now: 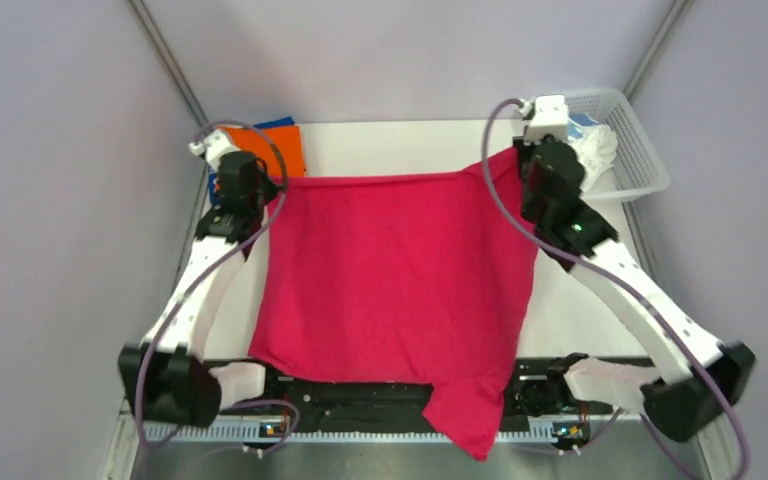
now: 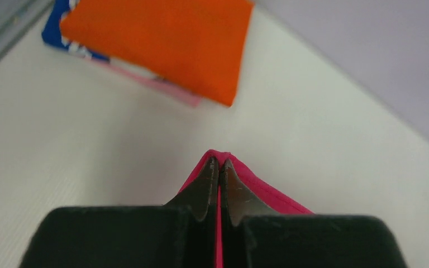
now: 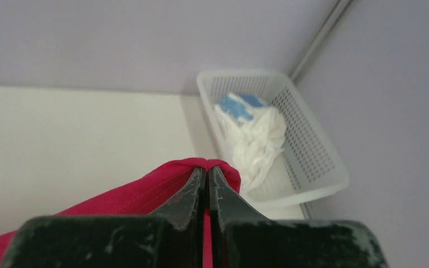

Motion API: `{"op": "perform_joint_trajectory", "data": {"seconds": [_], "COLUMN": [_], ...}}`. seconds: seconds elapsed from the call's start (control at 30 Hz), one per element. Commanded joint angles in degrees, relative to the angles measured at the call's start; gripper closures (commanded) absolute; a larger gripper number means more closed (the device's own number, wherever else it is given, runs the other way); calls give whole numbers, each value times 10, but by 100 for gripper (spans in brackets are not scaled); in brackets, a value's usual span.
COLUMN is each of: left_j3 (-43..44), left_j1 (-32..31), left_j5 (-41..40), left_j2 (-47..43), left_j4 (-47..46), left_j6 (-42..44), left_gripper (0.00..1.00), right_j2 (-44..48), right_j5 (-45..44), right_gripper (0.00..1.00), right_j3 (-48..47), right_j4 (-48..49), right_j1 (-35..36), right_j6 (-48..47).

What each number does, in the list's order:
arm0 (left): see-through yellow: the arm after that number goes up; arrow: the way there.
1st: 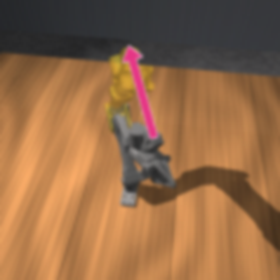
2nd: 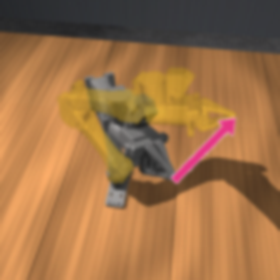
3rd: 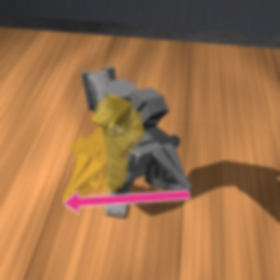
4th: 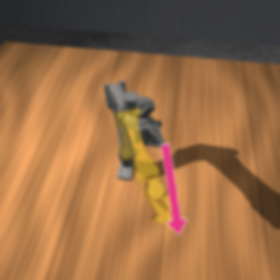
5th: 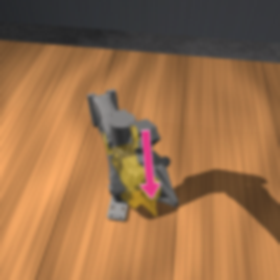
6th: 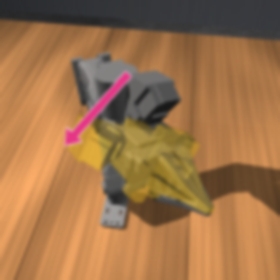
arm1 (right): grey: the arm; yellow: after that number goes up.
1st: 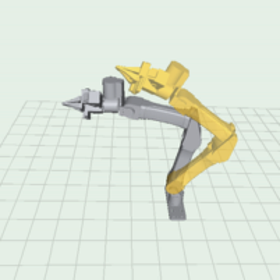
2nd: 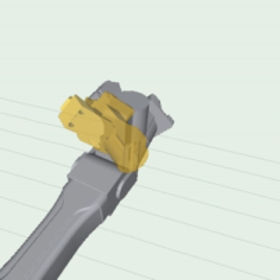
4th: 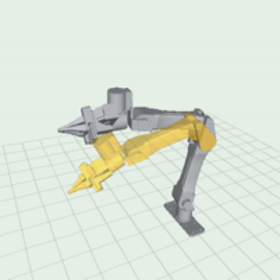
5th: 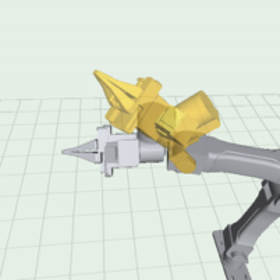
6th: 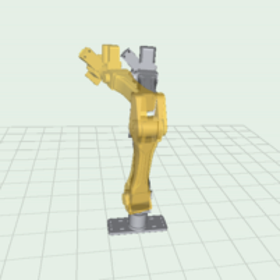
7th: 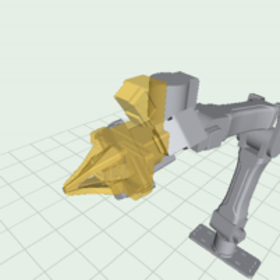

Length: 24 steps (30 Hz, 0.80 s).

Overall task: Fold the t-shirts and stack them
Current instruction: Flatten out the tshirt

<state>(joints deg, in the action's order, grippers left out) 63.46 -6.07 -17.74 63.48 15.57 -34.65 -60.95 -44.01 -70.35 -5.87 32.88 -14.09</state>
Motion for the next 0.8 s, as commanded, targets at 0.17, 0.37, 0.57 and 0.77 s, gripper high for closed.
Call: {"op": "perform_joint_trajectory", "data": {"seconds": [0.17, 0.37, 0.57, 0.77], "left_j3": [119, 261, 240, 152], "left_j1": [7, 10, 9, 4], "left_j5": [-76, -43, 1, 82], "left_j2": [389, 509, 444, 345], "left_j4": [-21, 41, 39, 20], "left_j6": [-35, -48, -30, -30], "left_gripper": [100, 46, 1, 1], "right_j2": [-355, -607, -538, -413], "right_j5": [199, 203, 224, 312], "right_gripper": [98, 67, 1, 1], "right_j3": [6, -231, -199, -45], "right_j4": [147, 33, 41, 36], "right_j1": [-117, -130, -130, -130], "right_j6": [112, 131, 192, 285]}}
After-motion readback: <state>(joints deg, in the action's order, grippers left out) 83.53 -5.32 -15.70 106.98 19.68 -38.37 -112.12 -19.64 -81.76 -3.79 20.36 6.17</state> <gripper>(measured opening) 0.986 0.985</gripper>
